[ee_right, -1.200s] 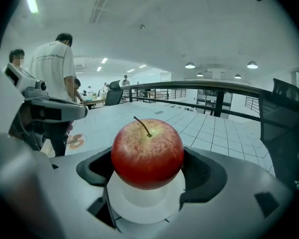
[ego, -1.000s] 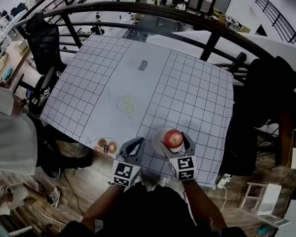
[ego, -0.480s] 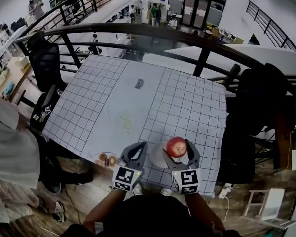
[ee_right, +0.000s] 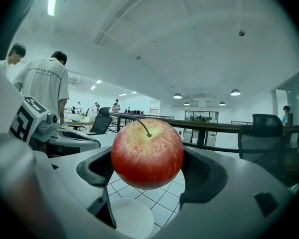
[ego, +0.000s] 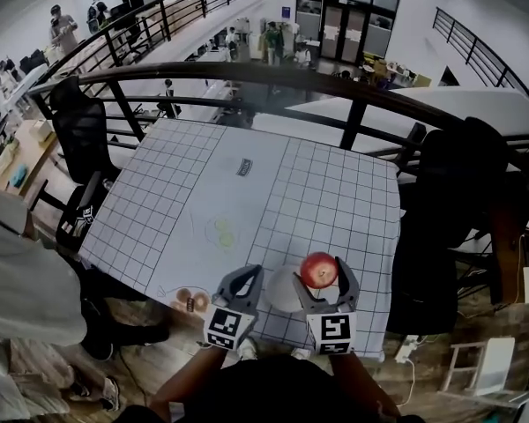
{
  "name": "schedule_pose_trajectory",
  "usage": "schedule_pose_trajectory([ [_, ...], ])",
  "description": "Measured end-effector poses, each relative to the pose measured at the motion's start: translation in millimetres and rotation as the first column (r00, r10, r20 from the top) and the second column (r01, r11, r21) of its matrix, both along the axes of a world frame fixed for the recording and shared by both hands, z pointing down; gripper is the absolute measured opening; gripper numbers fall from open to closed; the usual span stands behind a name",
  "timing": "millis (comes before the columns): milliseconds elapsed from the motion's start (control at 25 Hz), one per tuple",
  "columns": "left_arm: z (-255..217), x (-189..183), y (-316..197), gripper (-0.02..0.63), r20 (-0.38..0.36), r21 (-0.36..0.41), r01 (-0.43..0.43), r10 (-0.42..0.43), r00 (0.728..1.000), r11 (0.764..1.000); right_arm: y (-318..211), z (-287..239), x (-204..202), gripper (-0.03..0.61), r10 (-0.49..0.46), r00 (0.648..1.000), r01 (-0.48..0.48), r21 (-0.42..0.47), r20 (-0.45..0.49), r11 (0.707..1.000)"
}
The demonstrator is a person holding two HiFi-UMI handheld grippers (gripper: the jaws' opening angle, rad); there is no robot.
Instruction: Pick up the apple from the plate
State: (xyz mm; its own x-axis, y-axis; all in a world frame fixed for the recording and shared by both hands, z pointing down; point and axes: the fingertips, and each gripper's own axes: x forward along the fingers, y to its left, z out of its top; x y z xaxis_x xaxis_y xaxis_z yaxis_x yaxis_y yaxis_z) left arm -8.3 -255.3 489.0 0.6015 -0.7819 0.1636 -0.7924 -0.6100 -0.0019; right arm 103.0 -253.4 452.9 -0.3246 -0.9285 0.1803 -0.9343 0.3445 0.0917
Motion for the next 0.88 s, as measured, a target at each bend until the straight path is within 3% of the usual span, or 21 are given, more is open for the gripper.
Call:
schedule_pose_trajectory([
  [880, -7, -8, 9, 0.020, 0.012, 0.015, 0.014, -0.014, 1.000, 1.000, 1, -5, -10, 0.423, -0.032, 0.999, 0.032, 0.017, -0.032, 0.999],
])
